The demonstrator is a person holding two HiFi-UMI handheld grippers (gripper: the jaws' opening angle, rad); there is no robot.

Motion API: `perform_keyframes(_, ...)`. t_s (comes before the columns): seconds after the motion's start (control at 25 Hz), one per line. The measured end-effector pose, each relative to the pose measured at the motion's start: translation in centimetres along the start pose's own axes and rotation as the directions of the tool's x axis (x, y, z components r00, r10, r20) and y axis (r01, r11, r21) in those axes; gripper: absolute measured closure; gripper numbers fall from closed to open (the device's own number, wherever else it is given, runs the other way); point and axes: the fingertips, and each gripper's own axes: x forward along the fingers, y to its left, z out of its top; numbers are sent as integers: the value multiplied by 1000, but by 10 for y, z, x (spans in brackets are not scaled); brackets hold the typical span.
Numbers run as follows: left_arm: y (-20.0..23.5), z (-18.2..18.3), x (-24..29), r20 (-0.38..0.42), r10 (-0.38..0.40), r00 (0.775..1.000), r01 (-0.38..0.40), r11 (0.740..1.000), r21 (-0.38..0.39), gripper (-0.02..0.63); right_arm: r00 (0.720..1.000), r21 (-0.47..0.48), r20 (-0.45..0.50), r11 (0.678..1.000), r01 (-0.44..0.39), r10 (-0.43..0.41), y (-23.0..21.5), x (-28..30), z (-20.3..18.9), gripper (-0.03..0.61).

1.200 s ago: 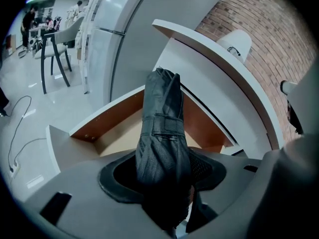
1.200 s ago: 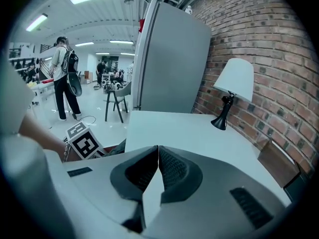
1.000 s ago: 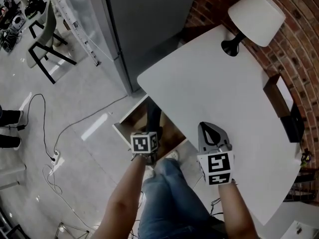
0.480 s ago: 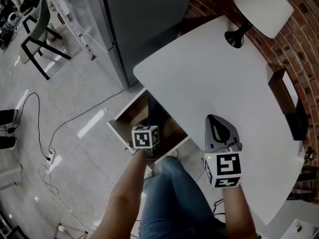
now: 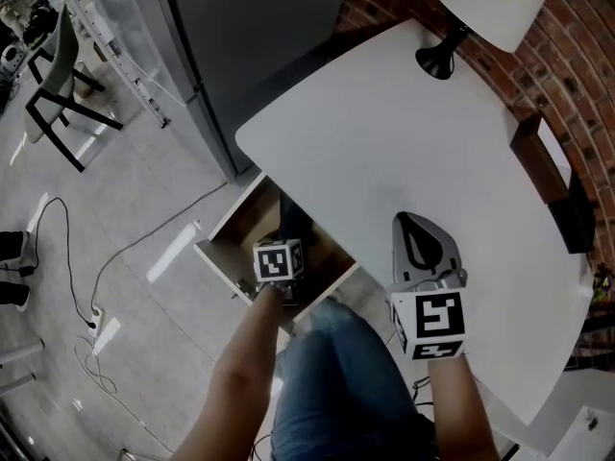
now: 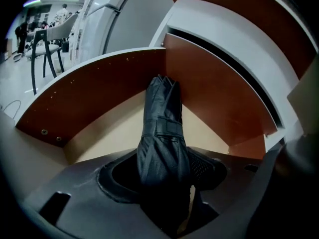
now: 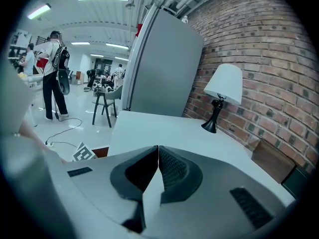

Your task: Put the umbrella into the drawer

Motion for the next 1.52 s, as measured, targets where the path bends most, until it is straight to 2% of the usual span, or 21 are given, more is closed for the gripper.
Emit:
perform_keyframes(0.12, 3, -8, 2, -42, 39, 998, -39, 999, 13, 350, 1000, 4, -9, 1000, 2, -2, 0, -4, -1, 577)
perform_keyframes(0.2, 10, -11, -4, -62, 100, 993, -99, 995, 14, 333, 1000, 6, -18, 1000, 1, -1, 0, -9, 0, 577)
perform_keyframes(0.32, 15, -8, -20, -67, 141, 988, -142, 990, -12, 291, 999, 14, -36, 1000, -5, 5, 0, -19, 3, 577)
perform_keyframes(0.64, -12, 7, -99, -108, 119, 987, -120, 993, -10, 284, 995, 24, -94, 999, -44, 46, 8, -52, 20, 577)
perform_keyframes(0.96, -43, 26, -170, -47, 100, 994, -99, 995, 33, 284, 993, 7, -96, 998, -69, 69, 15, -91, 38, 577)
perform_keyframes(1.12, -61, 34, -191, 1, 57, 998, -57, 996, 75, 284, 995, 39, -81, 998, -46, 49, 13, -105, 40, 577)
perform_keyframes(1.36, -67, 29, -224, 9, 71, 997, -72, 989, 129, 284, 998, 84, -60, 997, 3, 2, 9, -131, 42, 577)
perform_keyframes(1.52, -72, 37, -251, 59, 47, 997, -58, 981, 183, 284, 999, 92, -38, 996, 15, -12, 12, -152, 47, 577)
